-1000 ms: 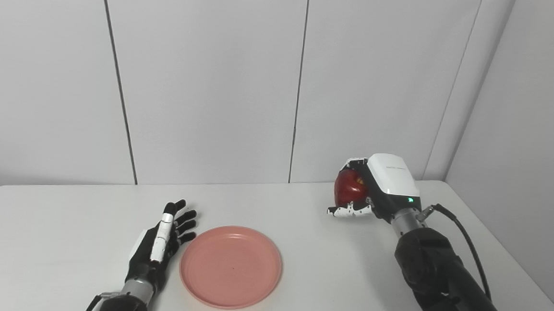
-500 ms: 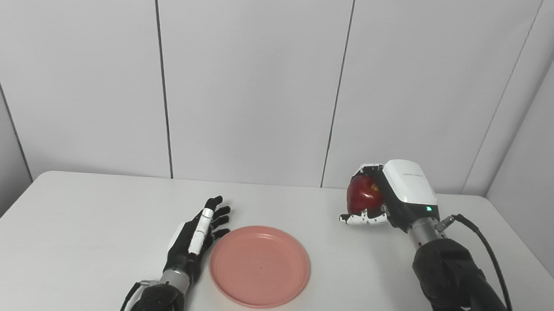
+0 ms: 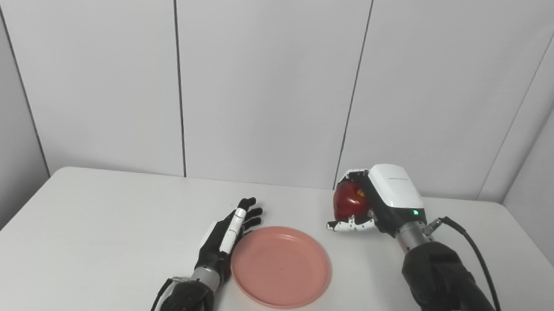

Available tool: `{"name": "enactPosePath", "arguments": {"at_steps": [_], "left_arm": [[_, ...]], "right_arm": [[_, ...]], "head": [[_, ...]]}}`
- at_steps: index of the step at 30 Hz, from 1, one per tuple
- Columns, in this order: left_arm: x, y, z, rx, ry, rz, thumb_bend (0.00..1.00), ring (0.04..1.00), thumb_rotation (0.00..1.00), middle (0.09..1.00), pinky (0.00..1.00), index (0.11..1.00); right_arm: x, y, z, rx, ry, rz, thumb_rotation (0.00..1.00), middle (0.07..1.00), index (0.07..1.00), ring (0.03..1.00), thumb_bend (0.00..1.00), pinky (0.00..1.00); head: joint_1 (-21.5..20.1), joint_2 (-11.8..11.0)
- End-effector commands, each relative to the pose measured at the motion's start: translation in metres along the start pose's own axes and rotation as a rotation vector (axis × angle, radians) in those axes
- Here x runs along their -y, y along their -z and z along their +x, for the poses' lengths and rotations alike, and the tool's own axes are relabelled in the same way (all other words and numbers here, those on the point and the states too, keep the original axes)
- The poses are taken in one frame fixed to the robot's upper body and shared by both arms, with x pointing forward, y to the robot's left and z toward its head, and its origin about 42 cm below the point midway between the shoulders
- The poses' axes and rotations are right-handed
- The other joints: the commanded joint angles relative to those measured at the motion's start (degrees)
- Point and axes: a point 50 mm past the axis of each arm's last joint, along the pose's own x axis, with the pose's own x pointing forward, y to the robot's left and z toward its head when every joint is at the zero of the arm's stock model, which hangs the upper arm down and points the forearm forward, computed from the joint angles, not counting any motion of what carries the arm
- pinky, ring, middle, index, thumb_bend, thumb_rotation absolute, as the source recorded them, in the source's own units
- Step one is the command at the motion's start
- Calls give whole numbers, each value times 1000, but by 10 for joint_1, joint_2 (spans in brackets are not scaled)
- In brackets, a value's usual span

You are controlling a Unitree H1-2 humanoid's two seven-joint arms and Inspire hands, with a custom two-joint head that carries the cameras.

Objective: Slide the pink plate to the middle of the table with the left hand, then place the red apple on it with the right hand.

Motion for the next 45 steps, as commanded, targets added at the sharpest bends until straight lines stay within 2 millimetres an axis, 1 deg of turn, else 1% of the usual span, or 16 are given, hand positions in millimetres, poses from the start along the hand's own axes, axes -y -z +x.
{"name": "enactPosePath", "arguments": {"at_steps": [1, 6, 8, 15, 17, 19, 23, 29, 32, 34, 38, 41, 45], "left_arm": [[0, 30, -9, -135, -7, -14, 835, 872, 931, 857, 807, 864], [1, 30, -9, -128, -3, -1, 824, 873, 942, 856, 781, 870], [2, 30, -8, -126, -4, 2, 823, 875, 944, 855, 798, 869], [5, 30, -6, -124, -7, 6, 815, 861, 940, 844, 759, 858], [6, 30, -6, -125, -8, 11, 817, 866, 938, 840, 787, 857], [6, 29, -5, -126, -10, 12, 812, 865, 939, 841, 802, 861], [6, 29, -5, -126, -10, 14, 809, 869, 942, 845, 808, 868], [5, 30, -5, -123, -11, 22, 813, 860, 930, 840, 803, 867], [5, 29, -5, -125, -10, 20, 826, 861, 931, 847, 792, 871], [4, 28, -5, -124, -7, 23, 829, 864, 936, 852, 809, 874], [4, 27, -5, -124, -6, 23, 817, 874, 946, 855, 830, 874], [4, 27, -5, -126, -8, 9, 823, 881, 940, 858, 829, 874], [4, 27, -5, -123, -4, 11, 820, 882, 944, 858, 855, 872]], "right_arm": [[33, -20, 21, 88, 100, -29, 159, 288, 491, 187, 506, 126], [31, -32, 26, 104, 98, -12, 156, 277, 490, 178, 507, 117], [29, -36, 27, 110, 91, -5, 156, 279, 490, 179, 507, 117], [22, -44, 29, 133, 54, 17, 161, 334, 492, 221, 506, 153], [19, -48, 30, 140, 38, 18, 165, 352, 492, 235, 505, 165], [16, -50, 30, 148, 26, 16, 165, 330, 492, 223, 506, 155], [9, -54, 32, 163, 3, 26, 164, 322, 492, 224, 505, 158], [2, -67, 36, 170, -13, 40, 165, 310, 492, 209, 506, 143], [0, -72, 36, 170, -23, 39, 166, 325, 492, 222, 505, 154], [-3, -75, 37, 163, -34, 48, 168, 310, 493, 210, 505, 144], [-12, -79, 37, 163, -49, 57, 166, 301, 492, 203, 505, 137], [-21, -80, 35, 163, -72, 48, 164, 310, 493, 212, 505, 146], [-32, -80, 33, 172, -87, 26, 162, 319, 492, 220, 505, 153]], "head": [[0, 0], [10, 0], [13, 1], [27, 1], [31, 1], [34, 2], [36, 2], [38, 4], [37, 4], [37, 4], [36, 6], [36, 6], [34, 8]]}}
